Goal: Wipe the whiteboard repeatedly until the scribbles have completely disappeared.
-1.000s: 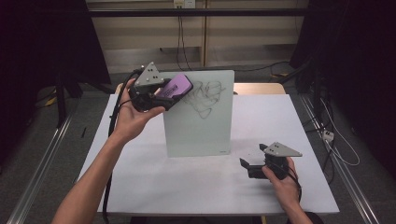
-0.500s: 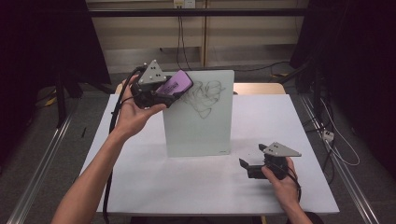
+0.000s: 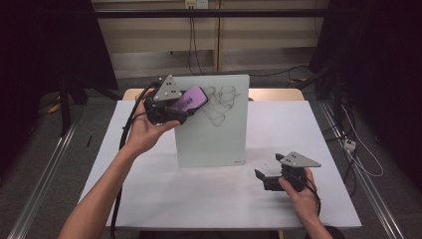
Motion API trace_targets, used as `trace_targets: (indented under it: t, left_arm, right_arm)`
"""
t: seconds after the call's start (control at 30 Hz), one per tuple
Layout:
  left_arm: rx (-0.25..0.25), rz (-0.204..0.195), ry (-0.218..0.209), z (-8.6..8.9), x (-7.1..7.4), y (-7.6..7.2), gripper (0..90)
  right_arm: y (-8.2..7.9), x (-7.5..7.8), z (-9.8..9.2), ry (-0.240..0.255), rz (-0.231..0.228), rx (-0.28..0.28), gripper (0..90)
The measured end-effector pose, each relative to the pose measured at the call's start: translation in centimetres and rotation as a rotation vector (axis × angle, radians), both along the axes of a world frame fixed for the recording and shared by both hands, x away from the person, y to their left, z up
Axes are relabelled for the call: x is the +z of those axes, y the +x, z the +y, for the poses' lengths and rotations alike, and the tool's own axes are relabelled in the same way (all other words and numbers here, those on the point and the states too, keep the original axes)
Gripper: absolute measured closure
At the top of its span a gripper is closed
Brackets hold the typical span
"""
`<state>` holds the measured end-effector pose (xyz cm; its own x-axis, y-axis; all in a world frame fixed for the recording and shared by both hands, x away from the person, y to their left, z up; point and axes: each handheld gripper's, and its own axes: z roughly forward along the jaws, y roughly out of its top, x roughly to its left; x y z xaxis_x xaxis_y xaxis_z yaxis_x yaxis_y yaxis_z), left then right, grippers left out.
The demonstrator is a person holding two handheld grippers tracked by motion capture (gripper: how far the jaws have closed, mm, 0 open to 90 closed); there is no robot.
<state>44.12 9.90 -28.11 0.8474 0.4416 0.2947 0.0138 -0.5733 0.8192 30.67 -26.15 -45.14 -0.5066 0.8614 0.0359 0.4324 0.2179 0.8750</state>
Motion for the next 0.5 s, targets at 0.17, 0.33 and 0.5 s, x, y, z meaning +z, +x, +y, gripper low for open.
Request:
trace_targets:
  t: [0.17, 0.33, 0.5]
  left_arm:
    - [-0.007, 0.007, 0.023, -0.2, -1.0, -0.5, 41.1]
    - [-0.016, 0.019, 0.041, -0.5, -2.1, -0.8, 41.0]
    - [-0.021, 0.029, 0.048, -0.5, -2.1, -0.8, 41.0]
  right_arm:
    - [0.0, 0.0, 0.0, 0.000, 0.002, -0.002, 5.5]
    - [0.0, 0.0, 0.0, 0.001, 0.001, -0.003, 5.5]
    - [0.0, 0.0, 0.0, 0.001, 0.001, -0.002, 5.5]
